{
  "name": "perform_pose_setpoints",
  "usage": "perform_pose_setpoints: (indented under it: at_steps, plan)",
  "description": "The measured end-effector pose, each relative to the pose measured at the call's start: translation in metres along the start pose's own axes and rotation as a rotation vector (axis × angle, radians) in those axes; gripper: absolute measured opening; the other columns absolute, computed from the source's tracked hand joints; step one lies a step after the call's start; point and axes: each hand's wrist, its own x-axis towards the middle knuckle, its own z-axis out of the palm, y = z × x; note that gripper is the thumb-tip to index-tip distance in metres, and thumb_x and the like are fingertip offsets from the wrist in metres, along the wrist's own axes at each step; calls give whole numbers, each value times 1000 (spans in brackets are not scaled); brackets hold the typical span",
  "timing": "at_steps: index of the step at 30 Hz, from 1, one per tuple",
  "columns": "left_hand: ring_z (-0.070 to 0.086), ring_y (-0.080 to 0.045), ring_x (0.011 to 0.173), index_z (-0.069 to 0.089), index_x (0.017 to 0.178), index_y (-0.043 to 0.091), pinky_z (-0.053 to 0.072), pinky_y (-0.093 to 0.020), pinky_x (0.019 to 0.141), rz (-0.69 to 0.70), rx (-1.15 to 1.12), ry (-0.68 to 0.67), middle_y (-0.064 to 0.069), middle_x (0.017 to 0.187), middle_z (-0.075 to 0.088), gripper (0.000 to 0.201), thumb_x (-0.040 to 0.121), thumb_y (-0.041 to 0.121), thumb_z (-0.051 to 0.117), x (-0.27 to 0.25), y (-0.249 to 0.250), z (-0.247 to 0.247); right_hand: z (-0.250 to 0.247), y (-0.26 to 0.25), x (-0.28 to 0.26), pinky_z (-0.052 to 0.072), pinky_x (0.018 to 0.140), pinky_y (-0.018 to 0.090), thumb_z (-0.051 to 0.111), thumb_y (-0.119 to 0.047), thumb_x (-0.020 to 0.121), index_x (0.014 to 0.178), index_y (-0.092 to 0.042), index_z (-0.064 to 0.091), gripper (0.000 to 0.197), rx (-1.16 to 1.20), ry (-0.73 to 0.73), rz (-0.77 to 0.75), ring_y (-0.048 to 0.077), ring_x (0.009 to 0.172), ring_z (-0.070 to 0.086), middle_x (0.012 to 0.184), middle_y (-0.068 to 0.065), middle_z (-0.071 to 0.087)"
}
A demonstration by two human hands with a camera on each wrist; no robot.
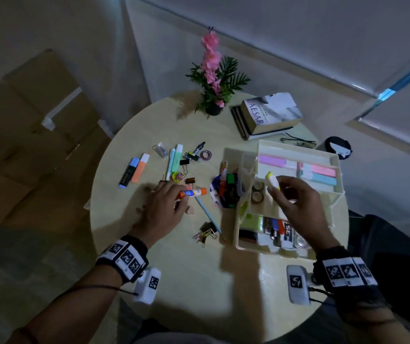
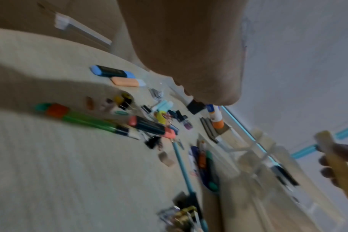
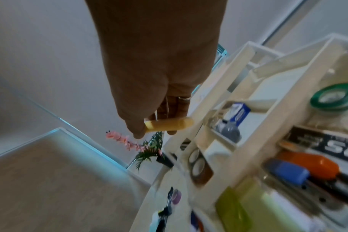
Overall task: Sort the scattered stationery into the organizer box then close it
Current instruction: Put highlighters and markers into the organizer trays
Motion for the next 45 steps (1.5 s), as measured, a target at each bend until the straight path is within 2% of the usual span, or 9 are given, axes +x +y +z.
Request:
perform_pose_setpoints:
  at_steps: [5,10,16,22,25,29,34,39,45]
  plan:
    - [55,-18,105,70,119,15,45,-31,89,139,-147,-80,0,112,57,21,104,25,60,2,73,28,-38,9,7,54,69,17,74,-29,96,119,-23,70,24,-25,29,-37,6,80,67,101,-2,72]
    - [51,-20,106,71,117,21,45,-37,84,252,-17,-329,1,113,57,23,102,33,58,-5,121,64,-64,23,8,47,69,23,66,-36,102,124,-23,72,26,-92,43,-89,4,77,61,104,-5,69]
    - [49,-22,115,67,118,28,42,-39,91,185,262,-542,4,119,53,20,101,24,57,-18,143,93,-85,56,22,56,86,42,67,-27,101,129,-15,66,31,-223,-38,-133,21,96,63,116,5,62]
    - [47,-26,122,68,118,25,35,-46,103,119,440,-644,0,124,58,26,98,15,56,-10,156,98,-101,69,39,50,88,27,77,-19,93,127,-19,68,35,-210,-82,-143,11,95,60,121,0,63]
    - [49,-29,119,71,111,24,37,-49,105,111,502,-693,-2,119,61,26,93,9,58,-6,159,101,-108,75,48,49,81,27,82,-15,89,123,-18,71,36,-242,-91,-142,12,87,58,108,0,64]
    - [51,-31,114,71,103,22,38,-50,104,102,543,-711,-5,115,59,28,90,2,55,-9,161,107,-114,91,60,44,77,21,81,-14,89,124,-17,74,35,-323,-143,-173,16,89,59,102,-1,59]
    - [49,-25,115,73,106,28,38,-47,104,39,394,-612,7,114,60,32,91,5,57,-19,156,110,-110,112,69,54,83,43,72,-17,96,126,-20,74,31,-498,-212,-297,29,98,62,106,7,62]
    - [46,-16,118,73,115,30,41,-40,100,52,178,-491,14,120,60,24,102,22,54,-34,146,99,-107,115,66,55,79,49,68,-20,98,122,-17,77,25,-534,-141,-346,34,98,62,105,12,66]
    - [47,-16,129,70,126,30,45,-37,106,63,84,-471,15,140,56,29,106,28,49,-48,132,91,-104,120,60,53,86,57,74,-24,93,116,-23,79,24,-426,-84,-200,32,101,61,108,7,67]
